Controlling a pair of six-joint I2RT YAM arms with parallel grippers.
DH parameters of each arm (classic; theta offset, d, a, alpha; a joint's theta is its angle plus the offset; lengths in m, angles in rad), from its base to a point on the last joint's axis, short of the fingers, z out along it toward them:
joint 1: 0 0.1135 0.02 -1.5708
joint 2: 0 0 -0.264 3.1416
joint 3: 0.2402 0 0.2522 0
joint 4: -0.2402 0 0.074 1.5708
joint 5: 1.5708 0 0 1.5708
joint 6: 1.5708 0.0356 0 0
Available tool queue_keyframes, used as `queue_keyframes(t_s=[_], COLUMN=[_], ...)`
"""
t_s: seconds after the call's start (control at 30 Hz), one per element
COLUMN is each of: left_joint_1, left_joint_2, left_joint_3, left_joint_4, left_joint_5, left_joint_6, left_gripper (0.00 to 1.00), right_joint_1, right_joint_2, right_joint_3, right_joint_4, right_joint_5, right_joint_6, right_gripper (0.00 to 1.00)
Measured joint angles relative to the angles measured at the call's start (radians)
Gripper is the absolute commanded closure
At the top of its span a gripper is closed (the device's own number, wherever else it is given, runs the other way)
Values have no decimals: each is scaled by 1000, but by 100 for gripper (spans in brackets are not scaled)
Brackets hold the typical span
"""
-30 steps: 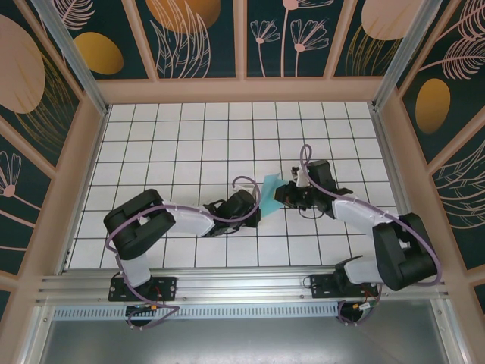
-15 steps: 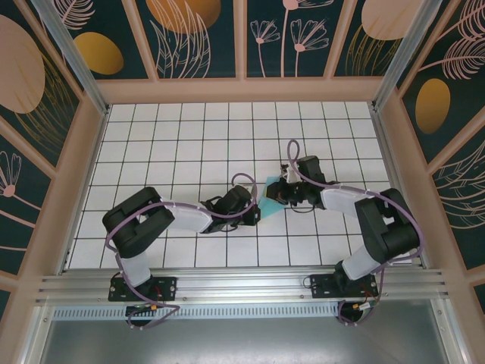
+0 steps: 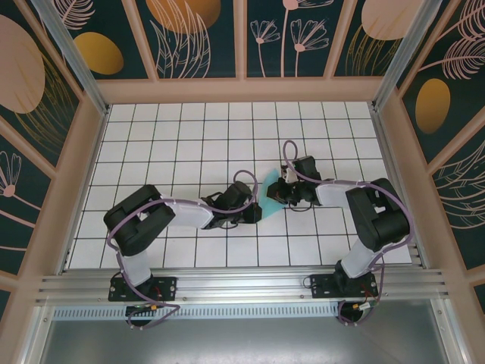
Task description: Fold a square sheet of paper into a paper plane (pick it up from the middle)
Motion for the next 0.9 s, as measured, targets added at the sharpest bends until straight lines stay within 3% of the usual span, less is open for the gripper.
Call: queue_keyframes(t_s=[0.43, 0.9], left_joint_1=[24, 26], left_joint_2=[30, 63], left_joint_3=[33, 93], left_joint_4=[-10, -55], left_joint_5=[75, 123], left_joint_6=[24, 54], left_gripper=[96, 96], right_joint_1=[0, 4], right_joint_2=[-180, -120], right_joint_3=[-75, -77], right_joint_4=[8, 63], right_joint_5=[-43, -69], right_joint_6=[8, 38], right_gripper=[84, 85])
